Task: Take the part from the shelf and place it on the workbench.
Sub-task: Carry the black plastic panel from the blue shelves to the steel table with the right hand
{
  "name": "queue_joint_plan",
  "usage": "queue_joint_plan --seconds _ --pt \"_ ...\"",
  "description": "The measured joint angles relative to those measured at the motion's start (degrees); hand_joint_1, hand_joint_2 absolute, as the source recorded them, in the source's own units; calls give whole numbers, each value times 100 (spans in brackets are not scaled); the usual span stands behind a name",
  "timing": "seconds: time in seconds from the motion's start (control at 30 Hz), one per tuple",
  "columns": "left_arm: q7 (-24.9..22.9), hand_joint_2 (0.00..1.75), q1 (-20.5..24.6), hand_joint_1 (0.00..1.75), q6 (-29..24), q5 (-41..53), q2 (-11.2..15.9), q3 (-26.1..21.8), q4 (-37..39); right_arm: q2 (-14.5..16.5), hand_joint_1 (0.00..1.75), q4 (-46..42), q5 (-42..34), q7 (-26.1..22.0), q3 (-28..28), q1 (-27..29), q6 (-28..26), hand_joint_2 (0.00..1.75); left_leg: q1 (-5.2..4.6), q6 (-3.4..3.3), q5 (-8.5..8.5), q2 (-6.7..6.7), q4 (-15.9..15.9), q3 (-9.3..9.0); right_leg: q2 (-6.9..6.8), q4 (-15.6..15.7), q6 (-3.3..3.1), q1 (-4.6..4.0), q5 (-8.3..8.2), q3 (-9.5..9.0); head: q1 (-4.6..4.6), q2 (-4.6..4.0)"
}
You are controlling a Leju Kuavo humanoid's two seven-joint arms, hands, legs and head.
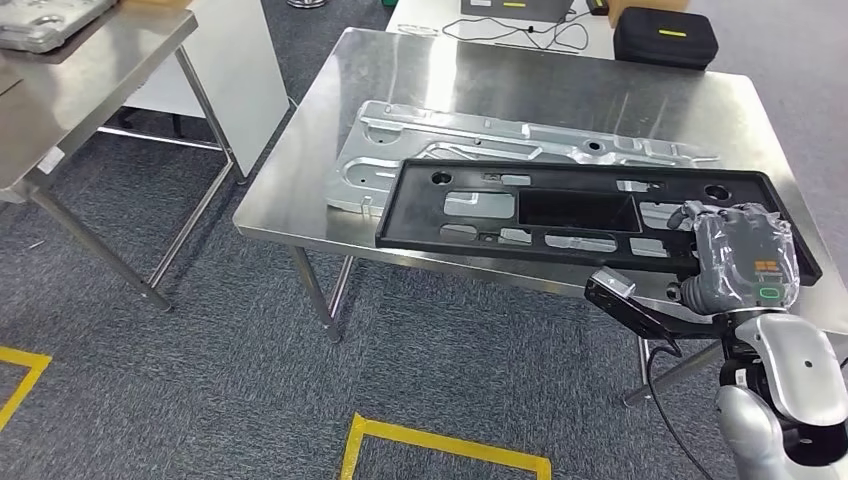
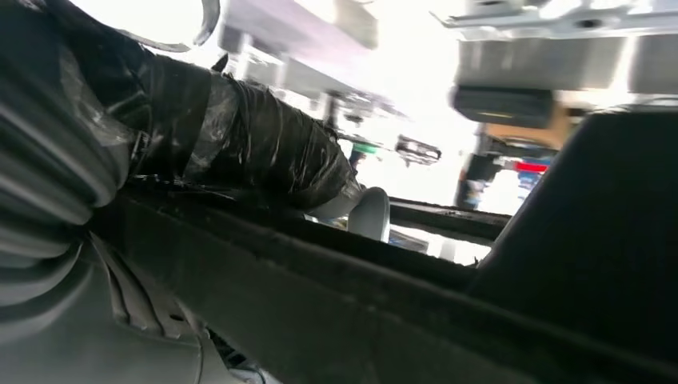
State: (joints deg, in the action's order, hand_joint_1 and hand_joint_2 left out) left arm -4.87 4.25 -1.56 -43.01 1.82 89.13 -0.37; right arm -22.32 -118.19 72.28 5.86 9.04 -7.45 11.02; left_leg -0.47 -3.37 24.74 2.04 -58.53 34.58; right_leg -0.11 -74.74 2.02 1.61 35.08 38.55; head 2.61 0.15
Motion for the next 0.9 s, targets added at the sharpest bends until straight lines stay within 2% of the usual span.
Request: queue_joint_plan --seconds 0.03,0.07,0.1,0.13,0.17,0.3,0.53,0.7,0.77,0.83,0.9 --pt "-11 175 1 0 28 30 -1 1 -1 -26 175 4 -53 -62 -7 1 -11 175 -2 -1 18 50 -13 -20 4 217 -9 -1 -225 -42 0 0" --pt "-22 175 -2 0 49 53 -3 1 -1 -57 175 7 -92 -106 -17 -6 -22 175 -2 6 40 99 -28 -43 12 581 -25 -1 -488 -156 -1 0" --pt "-31 175 -8 0 66 73 -7 1 -1 -90 175 8 -122 -136 -33 -17 -35 175 -8 22 62 137 -49 -53 38 927 -45 -12 -680 -272 -1 0" --pt "-37 175 -11 0 79 85 -10 1 0 -124 175 7 -148 -155 -56 -35 -49 175 -14 43 79 168 -71 -44 61 1208 -66 -21 -783 -371 -1 0" --pt "-41 175 -13 0 91 94 -12 2 1 -159 175 5 -179 -170 -86 -50 -62 175 -18 64 90 189 -93 -26 82 1385 -83 -30 -819 -430 -1 0" --pt "-50 175 -24 0 150 68 -5 3 2 -297 175 0 -279 -239 -215 -75 -92 175 -27 48 95 193 -84 1 108 1486 -90 -35 -795 -468 -1 0" --pt "-49 175 -19 0 299 -56 -5 0 2 -483 175 -39 -587 -280 -651 12 -137 175 -22 92 94 186 -48 -29 112 1484 -114 -38 -781 -477 -1 0" --pt "-20 175 -21 0 328 -96 3 -2 2 -484 175 -74 -716 -240 -848 99 -116 175 -46 36 112 178 -49 -39 119 1521 -87 -15 -790 -500 1 0" --pt "-10 175 -19 0 329 -102 1 -2 2 -501 175 -98 -726 -239 -885 120 -114 175 -10 9 53 161 90 -133 104 1480 -60 -25 -749 -523 -2 0" --pt "-4 175 -22 0 330 -103 -3 -2 2 -525 175 -113 -735 -235 -914 131 -111 175 25 -20 3 136 220 -234 81 1088 -39 -33 -514 -370 -9 0" --pt "4 175 -25 0 331 -104 -7 -2 2 -535 175 -113 -709 -207 -926 155 -96 175 25 -36 17 119 226 -251 72 407 -9 -24 -203 -13 -10 0"
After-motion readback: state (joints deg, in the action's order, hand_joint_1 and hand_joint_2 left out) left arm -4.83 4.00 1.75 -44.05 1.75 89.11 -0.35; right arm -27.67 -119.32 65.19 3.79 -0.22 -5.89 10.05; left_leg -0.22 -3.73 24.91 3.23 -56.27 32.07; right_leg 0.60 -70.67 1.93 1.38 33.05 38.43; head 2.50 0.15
